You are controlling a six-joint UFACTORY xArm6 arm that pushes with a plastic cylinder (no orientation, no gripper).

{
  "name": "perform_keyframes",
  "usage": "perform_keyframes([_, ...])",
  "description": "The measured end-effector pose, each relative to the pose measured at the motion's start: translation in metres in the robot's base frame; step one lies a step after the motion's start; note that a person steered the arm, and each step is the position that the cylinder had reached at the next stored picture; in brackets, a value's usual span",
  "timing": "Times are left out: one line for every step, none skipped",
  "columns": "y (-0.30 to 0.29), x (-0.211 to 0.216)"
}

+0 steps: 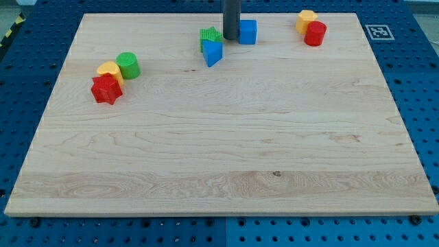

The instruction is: Push the blue cube to the left of the red circle

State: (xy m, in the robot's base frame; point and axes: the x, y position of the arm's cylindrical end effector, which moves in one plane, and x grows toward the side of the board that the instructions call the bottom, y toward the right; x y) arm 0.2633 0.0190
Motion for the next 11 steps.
perform_keyframes([-0.007, -0.004])
perform_keyframes([-0.013, -0.017])
perform_keyframes([-0.011, -0.018])
perform_keyframes([0.008, -0.018])
perform_keyframes([0.033, -0.015])
perform_keyframes([0.038, 0.011])
perform_keyframes([0.058, 0.022])
perform_keyframes([0.068, 0.022])
perform_keyframes([0.048, 0.018])
perform_keyframes([0.051, -0.020])
perform_keyframes([0.074, -0.030])
